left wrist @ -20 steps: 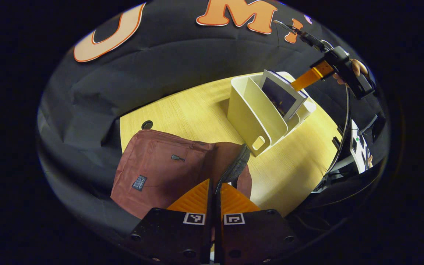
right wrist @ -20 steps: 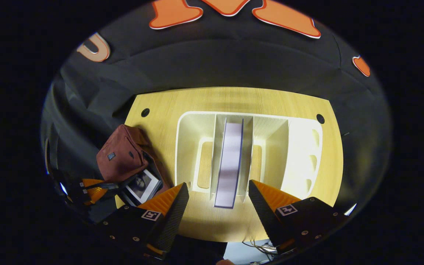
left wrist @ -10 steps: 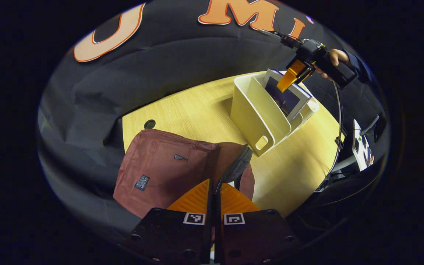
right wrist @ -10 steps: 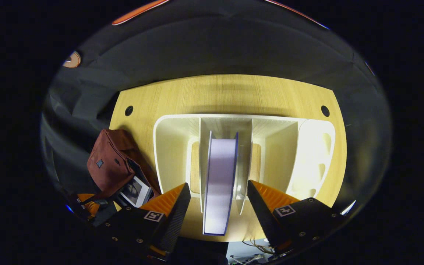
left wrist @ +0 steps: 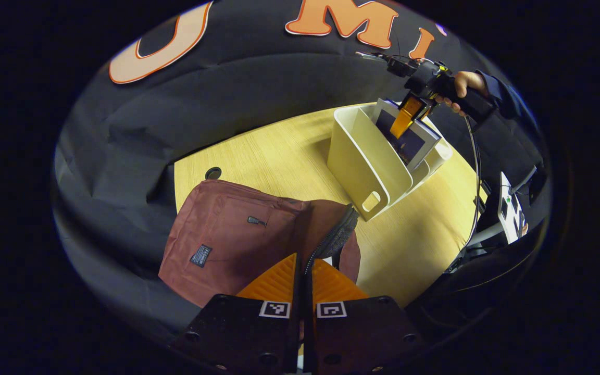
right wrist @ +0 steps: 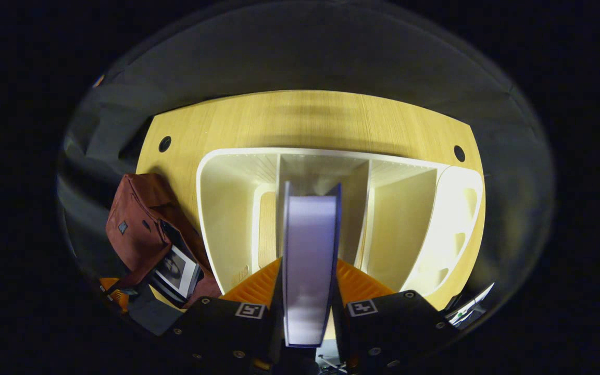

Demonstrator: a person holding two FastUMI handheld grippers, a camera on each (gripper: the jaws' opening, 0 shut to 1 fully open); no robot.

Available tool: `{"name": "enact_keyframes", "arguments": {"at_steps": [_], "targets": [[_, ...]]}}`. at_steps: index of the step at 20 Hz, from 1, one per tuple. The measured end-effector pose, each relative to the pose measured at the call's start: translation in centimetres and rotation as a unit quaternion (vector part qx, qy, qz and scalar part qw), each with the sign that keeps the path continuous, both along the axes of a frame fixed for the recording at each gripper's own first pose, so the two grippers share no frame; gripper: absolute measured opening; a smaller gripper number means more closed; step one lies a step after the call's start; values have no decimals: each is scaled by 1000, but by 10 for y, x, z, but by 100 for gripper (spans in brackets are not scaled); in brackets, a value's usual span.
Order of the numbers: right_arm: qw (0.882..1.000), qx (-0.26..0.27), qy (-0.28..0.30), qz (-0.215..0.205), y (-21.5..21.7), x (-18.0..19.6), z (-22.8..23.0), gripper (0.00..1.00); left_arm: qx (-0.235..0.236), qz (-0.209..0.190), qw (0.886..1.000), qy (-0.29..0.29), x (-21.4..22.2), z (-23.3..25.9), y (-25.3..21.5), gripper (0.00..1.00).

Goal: Open the schoolbag, grab two books from the bookshelf and put them into the schoolbag.

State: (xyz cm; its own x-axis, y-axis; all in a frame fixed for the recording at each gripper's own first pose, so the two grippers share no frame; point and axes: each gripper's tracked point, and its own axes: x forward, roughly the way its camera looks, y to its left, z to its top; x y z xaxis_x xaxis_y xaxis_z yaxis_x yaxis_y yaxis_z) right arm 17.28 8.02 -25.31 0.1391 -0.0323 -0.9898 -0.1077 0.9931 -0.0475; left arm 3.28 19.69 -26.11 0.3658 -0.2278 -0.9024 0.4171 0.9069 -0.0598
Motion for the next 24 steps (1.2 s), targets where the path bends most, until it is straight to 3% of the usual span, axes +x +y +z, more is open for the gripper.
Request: {"name": "enact_keyframes", "arguments": {"at_steps": [7, 8, 9, 10, 18, 24], "targets": [[1000, 11, -15, -17, 3, -5, 23, 36, 0, -16, 1000, -13, 1, 6, 8, 4], [1000, 14, -20, -18, 3, -7, 32, 35, 0, -19, 1000, -17, 2, 8, 10, 4], [999, 16, -28, -19, 3, -9, 41, 43, 0, -22, 1000, -19, 3, 10, 11, 5], [999, 18, -34, -19, 2, -13, 51, 35, -1, -25, 999, -23, 5, 10, 12, 5], [995, 43, -89, -27, -11, -62, 142, 35, 4, -46, 998, -44, 11, 29, 25, 4], [985, 99, -137, -44, -3, -100, 204, 35, 3, -52, 998, -47, 10, 34, 29, 5]]}}
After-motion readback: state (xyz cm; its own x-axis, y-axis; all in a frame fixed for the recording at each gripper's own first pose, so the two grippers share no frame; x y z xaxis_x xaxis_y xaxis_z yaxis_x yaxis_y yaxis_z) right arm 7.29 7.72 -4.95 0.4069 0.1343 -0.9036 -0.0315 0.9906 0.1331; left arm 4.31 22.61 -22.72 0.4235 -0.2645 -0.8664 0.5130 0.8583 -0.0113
